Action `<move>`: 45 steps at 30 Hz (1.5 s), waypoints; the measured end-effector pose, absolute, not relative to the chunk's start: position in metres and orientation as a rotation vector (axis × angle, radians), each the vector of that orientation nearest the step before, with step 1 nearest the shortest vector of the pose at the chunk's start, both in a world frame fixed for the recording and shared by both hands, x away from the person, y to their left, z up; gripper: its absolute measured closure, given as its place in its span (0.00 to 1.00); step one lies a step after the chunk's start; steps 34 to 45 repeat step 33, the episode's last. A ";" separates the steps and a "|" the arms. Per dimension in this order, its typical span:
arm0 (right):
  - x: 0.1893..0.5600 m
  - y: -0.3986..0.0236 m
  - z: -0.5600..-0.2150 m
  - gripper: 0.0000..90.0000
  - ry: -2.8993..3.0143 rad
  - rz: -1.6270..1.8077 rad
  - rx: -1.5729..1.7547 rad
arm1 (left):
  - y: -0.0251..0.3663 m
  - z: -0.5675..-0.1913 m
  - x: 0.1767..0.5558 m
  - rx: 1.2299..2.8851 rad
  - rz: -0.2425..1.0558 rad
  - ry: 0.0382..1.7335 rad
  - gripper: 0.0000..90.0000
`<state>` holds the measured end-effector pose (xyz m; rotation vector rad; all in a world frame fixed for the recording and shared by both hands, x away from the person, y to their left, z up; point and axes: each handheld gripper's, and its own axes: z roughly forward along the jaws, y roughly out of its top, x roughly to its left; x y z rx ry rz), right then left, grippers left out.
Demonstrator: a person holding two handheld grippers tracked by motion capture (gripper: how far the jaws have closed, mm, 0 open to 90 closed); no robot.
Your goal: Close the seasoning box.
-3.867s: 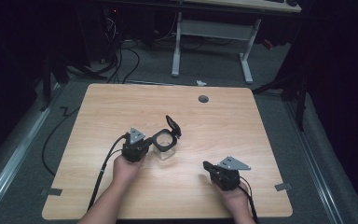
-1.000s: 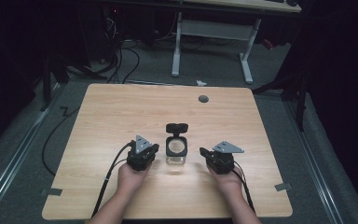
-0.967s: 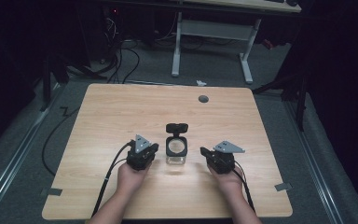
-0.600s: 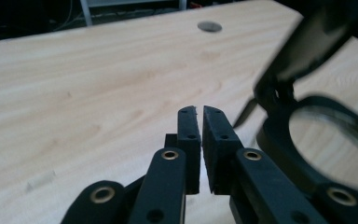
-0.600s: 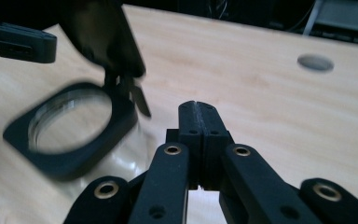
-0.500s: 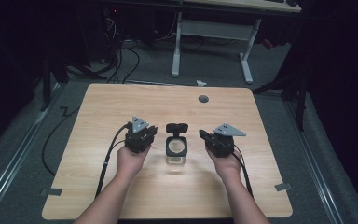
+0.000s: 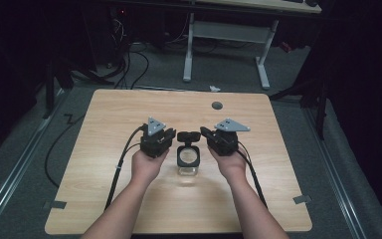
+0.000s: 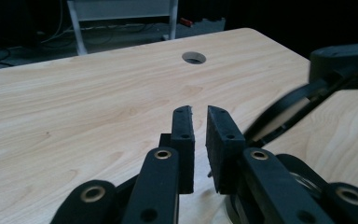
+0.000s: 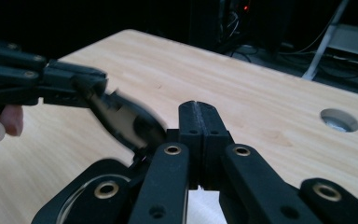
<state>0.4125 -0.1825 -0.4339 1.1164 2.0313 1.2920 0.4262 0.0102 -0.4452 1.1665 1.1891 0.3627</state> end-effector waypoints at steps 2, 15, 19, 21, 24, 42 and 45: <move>0.407 -0.181 -0.438 1.00 2.028 1.291 1.123 | 0.011 -0.446 0.422 1.163 0.351 1.188 0.91; 0.380 -0.183 -0.468 1.00 2.084 1.230 1.102 | 0.018 -0.474 0.395 1.220 0.367 1.174 0.88; 0.364 -0.197 -0.485 0.99 2.072 1.224 1.136 | 0.033 -0.499 0.385 1.226 0.369 1.225 0.86; 0.356 -0.205 -0.498 0.97 2.072 1.210 1.167 | 0.041 -0.511 0.378 1.242 0.387 1.239 0.83; 0.343 -0.218 -0.512 0.90 2.078 1.176 1.208 | 0.054 -0.520 0.367 1.266 0.427 1.238 0.78; 0.318 -0.242 -0.520 0.57 2.011 1.098 1.268 | 0.084 -0.530 0.353 1.271 0.478 1.263 0.60; 0.318 -0.242 -0.520 0.57 2.011 1.098 1.268 | 0.084 -0.530 0.353 1.271 0.478 1.263 0.60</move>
